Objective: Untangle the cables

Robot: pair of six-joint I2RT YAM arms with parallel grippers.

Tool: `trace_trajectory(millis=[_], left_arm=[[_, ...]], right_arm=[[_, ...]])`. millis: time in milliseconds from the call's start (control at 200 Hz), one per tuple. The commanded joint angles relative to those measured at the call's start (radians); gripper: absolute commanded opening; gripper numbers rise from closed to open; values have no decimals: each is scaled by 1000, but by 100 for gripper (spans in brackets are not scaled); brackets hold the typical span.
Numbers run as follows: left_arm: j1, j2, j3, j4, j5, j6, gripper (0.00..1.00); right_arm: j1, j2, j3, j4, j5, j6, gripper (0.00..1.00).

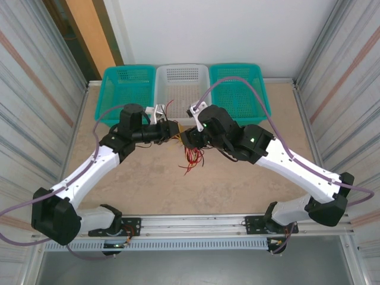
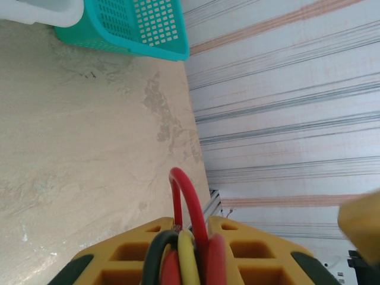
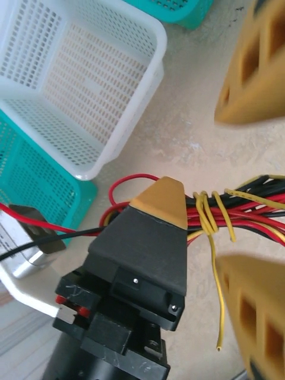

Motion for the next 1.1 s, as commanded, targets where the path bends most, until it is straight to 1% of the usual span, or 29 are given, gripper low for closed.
trace_trajectory(millis=[0,60,135,175,241,331,391,471,541,601,691,747,802,942,1037,1097], left_arm=[[26,-1,-6,77,38,-59,0],[38,5,-12,93,45,-91,0],[46,12,-32,143,60,-134,0],[47,16,-42,164,63,-152,0],[47,24,-47,170,65,-164,0],[47,34,-58,188,67,-180,0],[47,39,-69,211,65,-197,0],[47,50,-67,212,65,-201,0],[47,57,-69,220,67,-204,0],[47,60,-72,231,71,-209,0],[47,61,-72,234,75,-209,0],[46,60,-70,232,77,-207,0],[47,59,-69,230,78,-200,0],[47,62,-64,221,88,-186,0],[47,61,-66,225,89,-183,0],[48,61,-66,227,93,-183,0]], right_arm=[[-63,-92,-66,66,-60,85,87],[-113,-143,-131,124,-143,143,87],[-169,-218,-247,253,-243,208,85],[-177,-253,-306,322,-253,228,83],[-172,-298,-379,392,-219,248,82],[-176,-283,-377,371,-233,269,79],[-182,-240,-343,338,-299,272,78],[-188,-180,-308,329,-401,272,73],[-183,-143,-295,332,-413,279,72],[-182,-120,-285,327,-399,280,65],[-187,-87,-253,285,-358,278,48],[-188,-68,-231,264,-343,273,40],[-188,-58,-216,257,-342,262,35],[-189,-46,-195,243,-347,246,31],[-188,-45,-191,232,-343,245,22],[-188,-46,-194,228,-344,245,19]])
